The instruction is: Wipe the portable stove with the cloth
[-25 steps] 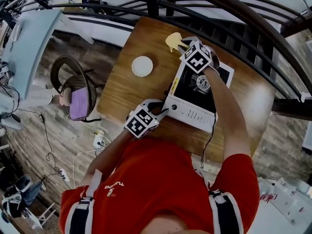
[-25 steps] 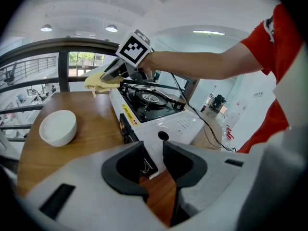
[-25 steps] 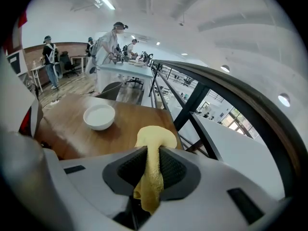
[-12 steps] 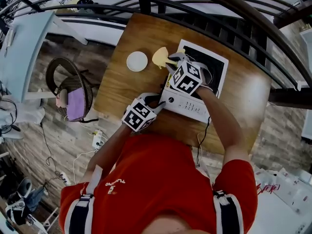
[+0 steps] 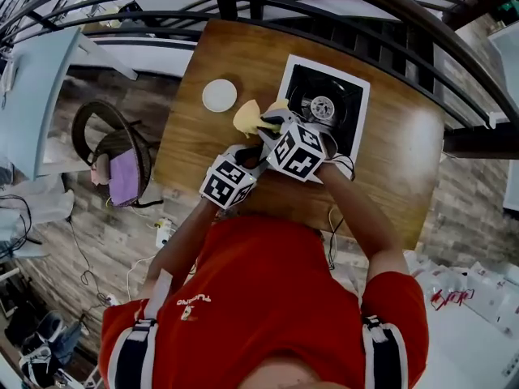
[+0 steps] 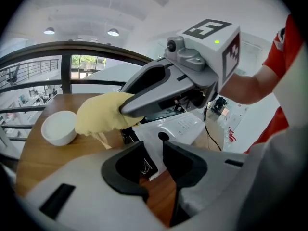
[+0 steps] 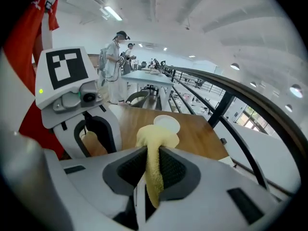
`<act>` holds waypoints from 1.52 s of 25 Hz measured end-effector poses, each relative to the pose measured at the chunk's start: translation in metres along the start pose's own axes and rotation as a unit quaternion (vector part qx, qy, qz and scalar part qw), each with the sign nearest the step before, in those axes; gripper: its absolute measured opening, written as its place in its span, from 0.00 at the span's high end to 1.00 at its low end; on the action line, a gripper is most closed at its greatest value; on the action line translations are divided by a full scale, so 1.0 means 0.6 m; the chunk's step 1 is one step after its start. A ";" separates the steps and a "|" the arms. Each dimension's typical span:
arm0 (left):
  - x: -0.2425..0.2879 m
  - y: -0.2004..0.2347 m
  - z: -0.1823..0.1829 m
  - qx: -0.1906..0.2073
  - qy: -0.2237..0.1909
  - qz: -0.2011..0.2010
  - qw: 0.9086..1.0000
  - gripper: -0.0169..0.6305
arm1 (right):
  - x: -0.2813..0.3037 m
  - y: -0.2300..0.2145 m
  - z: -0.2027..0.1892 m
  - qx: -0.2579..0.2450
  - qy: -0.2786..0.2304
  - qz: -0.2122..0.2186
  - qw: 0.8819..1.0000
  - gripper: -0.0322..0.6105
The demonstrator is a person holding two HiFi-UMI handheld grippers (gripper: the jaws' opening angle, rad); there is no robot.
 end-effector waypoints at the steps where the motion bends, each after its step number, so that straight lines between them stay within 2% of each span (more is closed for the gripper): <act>1: 0.000 -0.001 0.000 0.000 -0.001 0.001 1.000 0.78 | -0.006 0.006 -0.001 0.010 -0.006 0.001 1.000 0.82; 4: 0.001 -0.003 0.001 0.004 -0.001 0.006 1.000 0.78 | -0.028 0.016 -0.003 0.049 -0.035 -0.005 0.998 0.82; 7: -0.002 -0.009 0.005 0.012 -0.008 0.008 1.000 0.78 | -0.061 0.020 -0.005 0.095 -0.087 -0.028 0.991 0.82; 10: -0.016 -0.012 0.016 0.017 -0.032 0.012 0.999 0.78 | -0.101 0.021 -0.007 0.137 -0.154 -0.061 0.977 0.82; 14: -0.048 -0.014 0.048 0.021 -0.096 0.025 0.995 0.78 | -0.159 0.025 -0.012 0.163 -0.235 -0.112 0.952 0.82; 19: -0.086 -0.019 0.106 0.029 -0.187 0.045 0.981 0.79 | -0.226 0.028 -0.033 0.195 -0.305 -0.184 0.914 0.82; 24: -0.123 -0.024 0.160 0.033 -0.281 0.046 0.958 0.88 | -0.268 0.036 -0.052 0.228 -0.373 -0.238 0.867 0.82; 28: -0.129 -0.036 0.186 0.037 -0.330 0.045 0.942 0.94 | -0.289 0.049 -0.071 0.240 -0.407 -0.271 0.839 0.82; 32: -0.129 -0.043 0.200 0.039 -0.359 0.048 0.931 0.96 | -0.299 0.062 -0.073 0.240 -0.433 -0.290 0.819 0.82; 38: -0.123 -0.052 0.216 0.046 -0.374 0.040 0.925 0.96 | -0.307 0.068 -0.080 0.235 -0.448 -0.313 0.804 0.82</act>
Point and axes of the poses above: the fingertips, and each gripper's own axes: x forward along the fingers, y to its left, z out of its top, the point moved 10 cm from there along -x, backward along the fingers, and after that the axes turned 2 degrees about z, right-handed, at the moved point
